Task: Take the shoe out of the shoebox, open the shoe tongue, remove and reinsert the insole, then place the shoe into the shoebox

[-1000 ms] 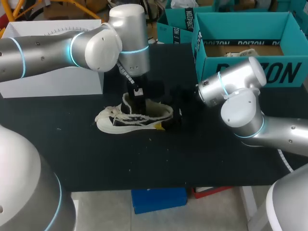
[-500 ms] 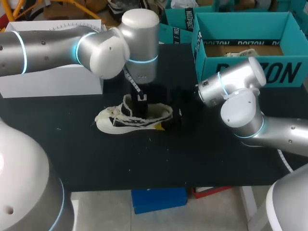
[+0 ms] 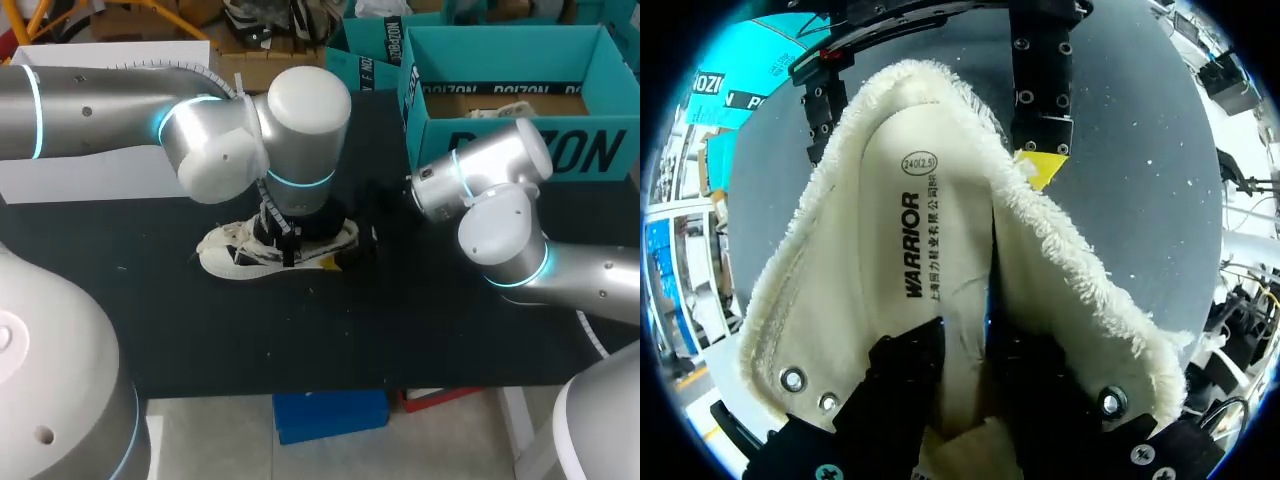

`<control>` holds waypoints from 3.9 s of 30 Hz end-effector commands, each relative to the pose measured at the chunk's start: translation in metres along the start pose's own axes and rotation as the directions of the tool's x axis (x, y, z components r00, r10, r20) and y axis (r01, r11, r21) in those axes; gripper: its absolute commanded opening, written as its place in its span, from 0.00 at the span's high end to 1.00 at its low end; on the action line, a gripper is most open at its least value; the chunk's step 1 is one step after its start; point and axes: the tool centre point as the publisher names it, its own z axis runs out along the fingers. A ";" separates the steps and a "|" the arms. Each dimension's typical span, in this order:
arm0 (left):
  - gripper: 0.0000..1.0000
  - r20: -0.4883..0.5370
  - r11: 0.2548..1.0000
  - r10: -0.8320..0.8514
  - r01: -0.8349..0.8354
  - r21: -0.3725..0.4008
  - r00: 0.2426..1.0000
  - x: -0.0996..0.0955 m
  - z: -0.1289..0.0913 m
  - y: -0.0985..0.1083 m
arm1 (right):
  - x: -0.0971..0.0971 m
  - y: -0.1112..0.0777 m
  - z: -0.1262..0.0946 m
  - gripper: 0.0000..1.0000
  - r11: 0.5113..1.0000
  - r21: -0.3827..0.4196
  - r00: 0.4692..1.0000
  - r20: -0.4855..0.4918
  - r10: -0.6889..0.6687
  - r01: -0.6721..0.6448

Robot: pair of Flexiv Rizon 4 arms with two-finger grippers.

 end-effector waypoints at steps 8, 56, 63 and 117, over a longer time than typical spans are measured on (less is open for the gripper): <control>0.75 0.206 0.996 -0.066 0.053 0.070 0.976 -0.007 0.028 0.024 | -0.003 -0.002 0.002 1.00 1.000 0.002 1.000 0.002 0.003 -0.003; 1.00 0.004 0.966 -0.111 0.107 0.236 0.994 -0.011 -0.047 0.011 | -0.003 -0.002 0.002 1.00 1.000 0.002 1.000 0.002 0.003 -0.003; 0.98 -0.005 0.964 -0.090 0.089 0.251 0.996 -0.014 -0.044 0.003 | -0.003 -0.002 0.002 1.00 1.000 0.002 1.000 0.002 0.003 -0.003; 1.00 0.255 0.950 -0.011 -0.070 0.306 0.967 -0.014 -0.041 -0.061 | -0.003 -0.002 0.002 1.00 1.000 0.002 1.000 0.002 0.003 -0.003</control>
